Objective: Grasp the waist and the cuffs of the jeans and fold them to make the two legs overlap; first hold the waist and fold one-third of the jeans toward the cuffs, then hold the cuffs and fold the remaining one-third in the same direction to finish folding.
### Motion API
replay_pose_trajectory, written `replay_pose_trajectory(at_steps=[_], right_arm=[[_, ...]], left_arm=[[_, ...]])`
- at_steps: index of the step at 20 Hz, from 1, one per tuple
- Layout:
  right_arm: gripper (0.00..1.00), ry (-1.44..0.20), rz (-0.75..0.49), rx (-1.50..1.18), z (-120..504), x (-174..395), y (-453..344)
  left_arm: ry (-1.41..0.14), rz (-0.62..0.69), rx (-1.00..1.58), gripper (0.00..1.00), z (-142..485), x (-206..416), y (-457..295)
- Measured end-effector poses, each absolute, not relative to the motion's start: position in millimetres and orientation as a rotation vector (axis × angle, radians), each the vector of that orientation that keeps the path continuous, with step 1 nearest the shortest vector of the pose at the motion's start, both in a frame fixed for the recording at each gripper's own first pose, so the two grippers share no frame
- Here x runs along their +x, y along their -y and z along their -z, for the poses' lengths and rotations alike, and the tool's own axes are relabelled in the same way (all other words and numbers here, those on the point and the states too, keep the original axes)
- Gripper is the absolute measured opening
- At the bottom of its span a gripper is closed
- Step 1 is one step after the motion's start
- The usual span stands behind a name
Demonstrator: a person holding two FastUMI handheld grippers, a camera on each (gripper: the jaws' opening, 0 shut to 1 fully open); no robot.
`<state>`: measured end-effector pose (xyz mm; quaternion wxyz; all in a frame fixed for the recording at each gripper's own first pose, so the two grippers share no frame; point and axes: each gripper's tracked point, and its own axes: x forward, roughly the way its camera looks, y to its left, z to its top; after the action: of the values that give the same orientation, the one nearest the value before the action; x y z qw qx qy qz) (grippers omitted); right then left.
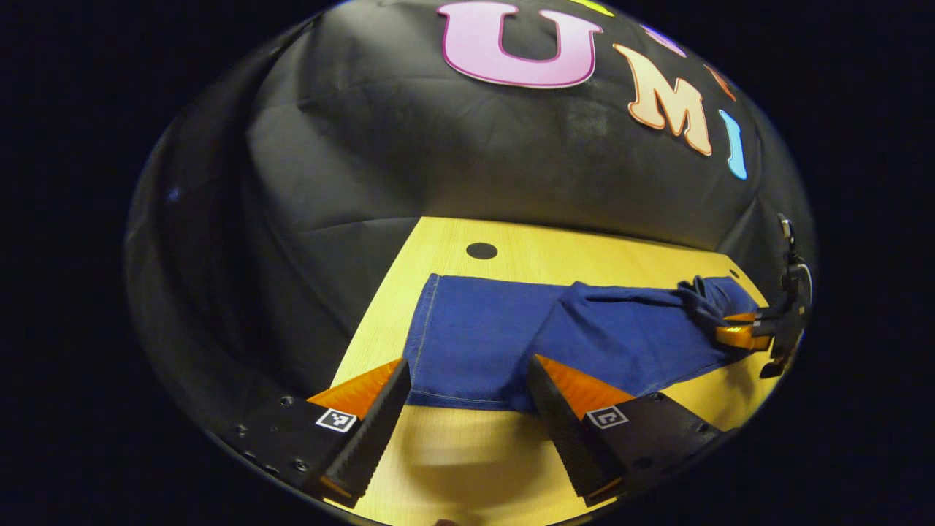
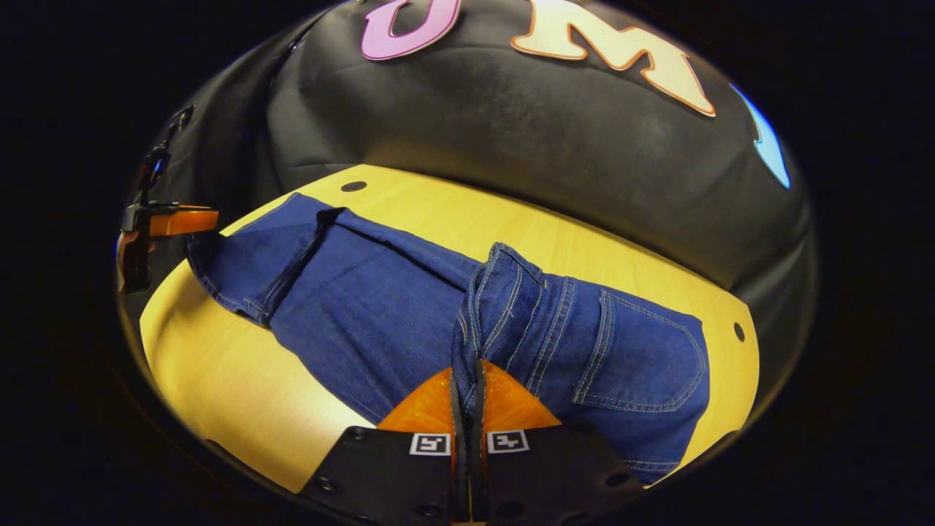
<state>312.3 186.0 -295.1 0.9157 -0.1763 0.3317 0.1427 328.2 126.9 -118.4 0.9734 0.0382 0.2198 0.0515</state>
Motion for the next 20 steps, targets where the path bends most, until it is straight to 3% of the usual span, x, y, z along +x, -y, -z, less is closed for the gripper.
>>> replay_pose_trajectory(at_steps=[8,12,17,18,19,20], right_arm=[[0.05,-0.689,-0.265,-0.361,298,313,-182],[0.2,-0.696,-0.257,-0.302,294,313,-189],[0.26,-0.687,-0.226,-0.137,275,312,-196],[0.22,-0.683,-0.223,-0.103,271,311,-197],[0.22,-0.68,-0.216,-0.076,267,311,-197],[0.22,-0.679,-0.209,-0.062,265,310,-196]], left_arm=[[-0.515,-0.042,-0.01,0.95,146,321,-127],[-0.504,-0.033,0.0,0.96,144,322,-124],[-0.545,-0.019,0.142,0.96,151,317,-126],[-0.554,-0.014,0.168,0.96,153,317,-124],[-0.539,0.002,0.169,0.93,148,317,-123],[-0.538,0.001,0.158,0.82,149,315,-123]])
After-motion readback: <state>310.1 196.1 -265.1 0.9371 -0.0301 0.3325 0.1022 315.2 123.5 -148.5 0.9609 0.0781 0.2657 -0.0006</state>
